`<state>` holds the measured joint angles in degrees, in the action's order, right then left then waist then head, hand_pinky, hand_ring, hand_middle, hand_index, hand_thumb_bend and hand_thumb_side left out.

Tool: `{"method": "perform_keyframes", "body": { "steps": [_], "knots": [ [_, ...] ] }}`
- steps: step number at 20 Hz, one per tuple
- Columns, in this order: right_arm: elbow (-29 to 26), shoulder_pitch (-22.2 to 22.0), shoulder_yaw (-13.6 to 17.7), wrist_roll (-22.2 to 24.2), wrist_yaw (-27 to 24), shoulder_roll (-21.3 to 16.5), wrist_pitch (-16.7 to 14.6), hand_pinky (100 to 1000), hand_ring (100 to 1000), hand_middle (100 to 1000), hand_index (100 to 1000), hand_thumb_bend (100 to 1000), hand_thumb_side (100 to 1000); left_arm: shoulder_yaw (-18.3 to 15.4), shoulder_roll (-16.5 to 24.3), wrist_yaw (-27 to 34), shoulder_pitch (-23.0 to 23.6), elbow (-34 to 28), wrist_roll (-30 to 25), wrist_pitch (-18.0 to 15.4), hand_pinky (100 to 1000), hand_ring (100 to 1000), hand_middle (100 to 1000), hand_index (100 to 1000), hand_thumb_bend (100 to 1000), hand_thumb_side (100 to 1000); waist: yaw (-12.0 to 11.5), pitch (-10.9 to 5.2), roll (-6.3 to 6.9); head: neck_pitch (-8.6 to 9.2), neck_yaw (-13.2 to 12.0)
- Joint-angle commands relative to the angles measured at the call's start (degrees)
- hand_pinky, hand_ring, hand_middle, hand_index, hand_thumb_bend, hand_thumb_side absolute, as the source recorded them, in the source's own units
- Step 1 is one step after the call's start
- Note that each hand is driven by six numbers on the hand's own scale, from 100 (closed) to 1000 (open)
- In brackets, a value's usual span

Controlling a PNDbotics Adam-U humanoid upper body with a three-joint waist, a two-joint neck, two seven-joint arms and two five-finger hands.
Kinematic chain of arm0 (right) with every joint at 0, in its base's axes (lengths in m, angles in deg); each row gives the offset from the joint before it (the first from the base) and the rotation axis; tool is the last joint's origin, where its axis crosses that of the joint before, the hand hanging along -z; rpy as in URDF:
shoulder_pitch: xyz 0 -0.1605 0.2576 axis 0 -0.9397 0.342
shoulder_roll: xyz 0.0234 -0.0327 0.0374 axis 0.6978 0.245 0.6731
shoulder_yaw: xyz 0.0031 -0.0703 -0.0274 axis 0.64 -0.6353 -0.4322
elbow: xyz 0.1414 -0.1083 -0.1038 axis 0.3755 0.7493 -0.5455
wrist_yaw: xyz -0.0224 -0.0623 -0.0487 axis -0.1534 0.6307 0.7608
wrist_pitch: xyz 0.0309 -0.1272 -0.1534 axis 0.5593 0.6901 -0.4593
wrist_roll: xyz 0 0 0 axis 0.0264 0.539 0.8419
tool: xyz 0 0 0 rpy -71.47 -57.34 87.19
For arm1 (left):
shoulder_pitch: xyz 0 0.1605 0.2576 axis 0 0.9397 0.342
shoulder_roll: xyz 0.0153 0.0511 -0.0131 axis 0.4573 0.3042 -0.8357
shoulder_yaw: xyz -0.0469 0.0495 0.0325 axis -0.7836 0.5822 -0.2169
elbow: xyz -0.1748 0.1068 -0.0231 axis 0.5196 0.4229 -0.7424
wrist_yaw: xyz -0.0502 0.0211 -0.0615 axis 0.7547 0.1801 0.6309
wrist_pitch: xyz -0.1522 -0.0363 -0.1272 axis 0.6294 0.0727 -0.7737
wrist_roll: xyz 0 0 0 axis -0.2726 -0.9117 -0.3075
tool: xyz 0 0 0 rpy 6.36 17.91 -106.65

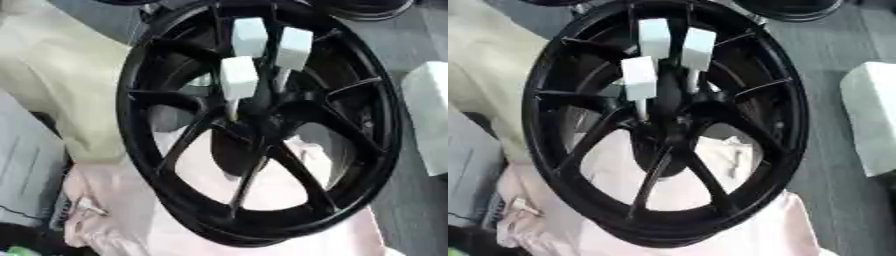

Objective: Pull the pin out of the wheel hub.

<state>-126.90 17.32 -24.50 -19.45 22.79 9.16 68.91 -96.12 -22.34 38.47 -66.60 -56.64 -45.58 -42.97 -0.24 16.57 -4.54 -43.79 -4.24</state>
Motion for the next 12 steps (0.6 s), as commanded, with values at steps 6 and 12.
{"method": "perform_keyframes", "body": {
  "steps": [6,12],
  "knots": [
    [0.09,2.40,-3.05,3.85,5.67,6.97,3.80,846,821,719,839,522,562,-1.38,2.57,-1.44,1.29,-0.74,1.24,-0.26,632,624,573,734,517,661,1.26,-1.33,0.08,-0.33,-2.65],
    [-1.17,1.75,-3.44,3.80,5.78,7.18,5.82,839,810,703,834,508,538,-1.34,2.50,-1.60,1.35,-0.80,1.18,-0.13,632,625,573,734,514,663,1.29,-1.13,-0.10,-0.33,-2.76]
  ]
}}
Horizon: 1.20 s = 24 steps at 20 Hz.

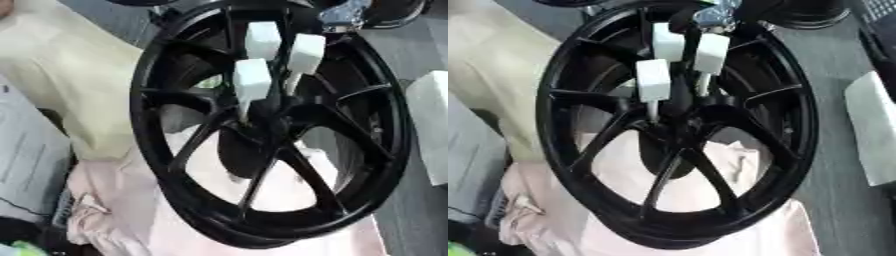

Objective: Pull the pin out of the wheel hub.

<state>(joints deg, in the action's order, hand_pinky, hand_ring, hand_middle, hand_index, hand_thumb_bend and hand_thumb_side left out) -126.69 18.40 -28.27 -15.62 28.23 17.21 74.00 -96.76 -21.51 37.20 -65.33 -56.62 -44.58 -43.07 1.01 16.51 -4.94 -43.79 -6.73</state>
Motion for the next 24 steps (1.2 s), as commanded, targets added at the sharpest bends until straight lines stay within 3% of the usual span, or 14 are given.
{"method": "perform_keyframes", "body": {
  "steps": [1,12,17,24],
  "knots": [
    [-1.67,0.44,0.28,0.08,0.32,-1.08,1.01,838,810,703,834,505,534,-0.71,1.69,-0.35,0.11,-0.82,0.17,-0.01,632,626,573,734,513,664,0.06,-1.05,0.26,-0.32,-0.29],
    [-3.64,-1.80,-0.39,1.49,1.54,-4.12,2.10,836,811,703,829,467,468,-0.57,1.65,-0.44,0.19,-0.86,-0.11,0.19,632,628,575,734,507,668,0.05,-0.87,-0.11,-0.32,-0.46],
    [-2.46,-3.15,-0.89,2.43,3.48,-5.14,1.38,835,807,677,814,445,406,-0.46,1.54,-0.40,0.15,-0.82,-0.28,0.30,632,629,575,734,505,671,0.10,-0.82,-0.29,-0.32,-0.63],
    [-1.42,-4.48,-1.41,3.02,5.23,-5.21,1.08,834,802,608,798,439,386,-0.31,1.38,-0.31,0.11,-0.79,-0.58,0.44,633,631,576,735,501,671,0.05,-0.83,-0.47,-0.32,-0.44]
  ]
}}
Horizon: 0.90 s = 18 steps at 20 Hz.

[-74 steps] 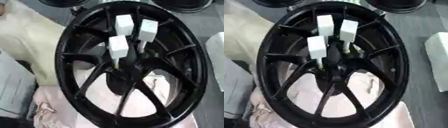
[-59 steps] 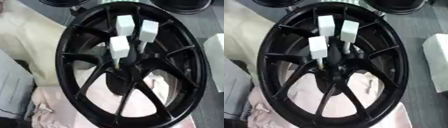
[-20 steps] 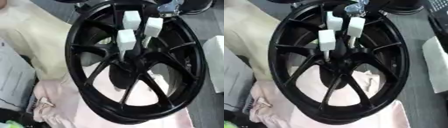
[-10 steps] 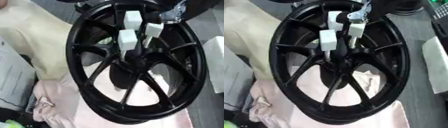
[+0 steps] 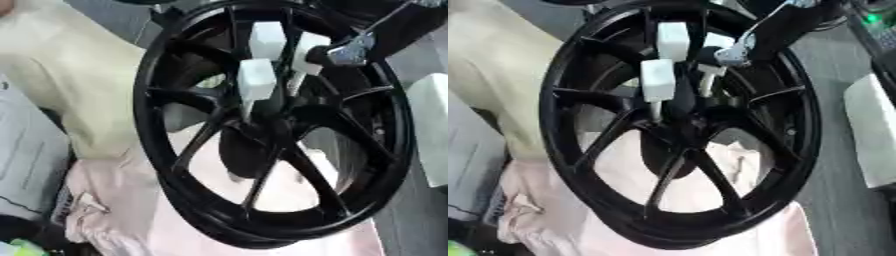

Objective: Pull the pin out of the wheel hub.

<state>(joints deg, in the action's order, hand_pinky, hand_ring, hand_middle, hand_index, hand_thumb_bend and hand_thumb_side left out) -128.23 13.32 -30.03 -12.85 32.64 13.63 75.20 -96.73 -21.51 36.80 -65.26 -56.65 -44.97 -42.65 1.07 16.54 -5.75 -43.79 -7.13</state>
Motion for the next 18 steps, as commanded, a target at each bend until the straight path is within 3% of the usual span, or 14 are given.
{"method": "perform_keyframes", "body": {
  "steps": [1,18],
  "knots": [
    [0.29,0.44,0.35,0.19,1.11,-1.63,-0.12,834,802,607,798,439,383,-0.32,1.35,0.11,0.03,-0.77,-0.21,0.02,633,631,576,735,501,672,-0.04,-0.87,0.33,-0.32,-0.01],
    [3.15,-0.88,0.30,-1.59,4.93,-0.77,-0.12,829,800,608,792,436,375,-0.14,1.15,0.17,-0.03,-0.78,-0.58,0.10,633,634,577,735,492,679,-0.38,-0.35,0.24,-0.32,0.33]
  ]
}}
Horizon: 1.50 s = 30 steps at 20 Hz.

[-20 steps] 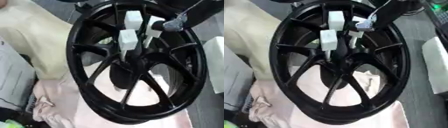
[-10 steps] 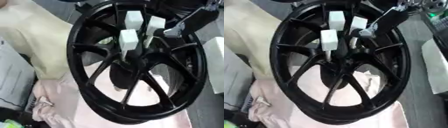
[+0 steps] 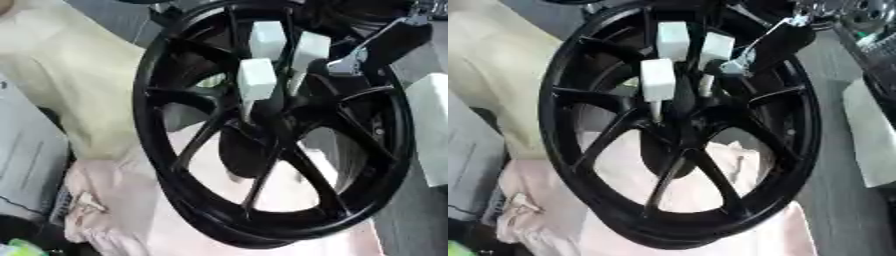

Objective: Pull the pin out of the wheel hub.

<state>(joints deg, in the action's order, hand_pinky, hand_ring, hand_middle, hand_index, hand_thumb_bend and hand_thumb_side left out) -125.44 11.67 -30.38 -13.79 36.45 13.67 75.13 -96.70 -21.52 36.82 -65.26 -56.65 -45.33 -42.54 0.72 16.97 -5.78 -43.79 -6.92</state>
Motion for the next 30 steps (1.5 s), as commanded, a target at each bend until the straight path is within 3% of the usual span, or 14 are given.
{"method": "perform_keyframes", "body": {
  "steps": [1,22,30],
  "knots": [
    [0.57,0.74,0.67,-0.82,1.35,-0.74,-0.14,828,800,609,791,436,376,-0.16,1.16,0.14,-0.04,-0.78,-0.25,0.00,633,635,577,735,491,679,-0.06,-0.71,0.26,-0.32,0.13],
    [3.77,0.09,0.80,-2.44,4.38,-0.08,-0.25,827,803,618,792,438,393,-0.04,1.11,-0.13,-0.17,-0.92,-0.47,0.12,633,639,579,736,481,689,-0.56,0.52,-0.07,-0.32,0.34],
    [4.70,0.04,0.97,-3.06,5.00,0.04,-0.01,820,794,584,774,436,382,0.10,1.08,-0.21,-0.27,-0.94,-0.71,0.21,633,642,580,736,477,692,-0.53,0.81,-0.06,-0.32,0.34]
  ]
}}
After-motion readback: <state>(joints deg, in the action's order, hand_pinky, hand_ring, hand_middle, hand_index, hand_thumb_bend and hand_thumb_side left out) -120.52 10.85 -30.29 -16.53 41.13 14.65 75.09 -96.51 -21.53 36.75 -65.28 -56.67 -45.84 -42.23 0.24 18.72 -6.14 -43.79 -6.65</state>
